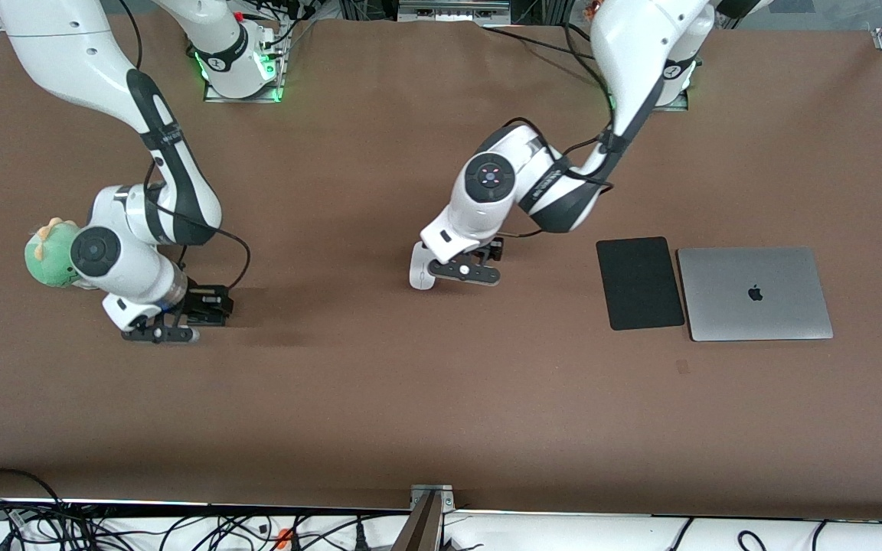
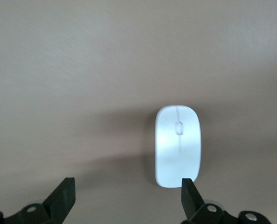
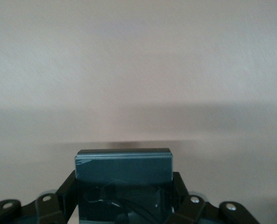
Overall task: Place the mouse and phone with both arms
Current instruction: 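Grasp the white mouse with the left gripper while the right gripper lowers the phone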
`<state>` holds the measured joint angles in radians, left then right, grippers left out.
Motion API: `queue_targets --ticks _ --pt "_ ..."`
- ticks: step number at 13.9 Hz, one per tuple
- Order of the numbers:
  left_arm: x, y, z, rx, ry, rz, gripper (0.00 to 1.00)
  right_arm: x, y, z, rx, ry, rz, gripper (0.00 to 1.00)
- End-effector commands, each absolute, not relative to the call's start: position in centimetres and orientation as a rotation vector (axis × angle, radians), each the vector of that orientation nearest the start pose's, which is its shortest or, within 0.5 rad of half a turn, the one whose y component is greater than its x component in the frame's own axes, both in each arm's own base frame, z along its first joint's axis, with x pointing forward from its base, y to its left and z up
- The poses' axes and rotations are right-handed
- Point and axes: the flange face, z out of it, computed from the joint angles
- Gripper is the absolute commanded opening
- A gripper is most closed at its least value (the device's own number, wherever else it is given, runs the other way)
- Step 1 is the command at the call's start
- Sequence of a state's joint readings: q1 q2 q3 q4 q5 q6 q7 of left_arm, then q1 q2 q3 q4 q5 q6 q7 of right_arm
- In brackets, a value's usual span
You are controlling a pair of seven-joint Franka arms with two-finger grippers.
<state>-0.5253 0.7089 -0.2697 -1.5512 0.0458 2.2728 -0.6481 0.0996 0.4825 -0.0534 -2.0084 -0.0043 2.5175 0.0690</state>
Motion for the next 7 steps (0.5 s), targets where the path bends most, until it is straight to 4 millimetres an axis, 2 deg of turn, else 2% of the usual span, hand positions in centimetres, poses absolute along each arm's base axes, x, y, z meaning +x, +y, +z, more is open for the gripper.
queue_targets --ticks 1,4,7 --pt "51.7 -49.8 22.2 -3.277 0.13 0.037 1.0 56.0 -0.2 22.3 -3.147 0.022 -0.107 0.49" --pt "52.2 -51.8 22.1 -3.301 0.134 0.002 1.0 54.1 -3.2 20.7 -3.15 0.03 -0.198 0.49" --pt "51.6 -54.0 20.8 -3.293 0.129 -0.024 1.0 53.0 -4.3 18.8 -3.154 0.015 -0.265 0.49"
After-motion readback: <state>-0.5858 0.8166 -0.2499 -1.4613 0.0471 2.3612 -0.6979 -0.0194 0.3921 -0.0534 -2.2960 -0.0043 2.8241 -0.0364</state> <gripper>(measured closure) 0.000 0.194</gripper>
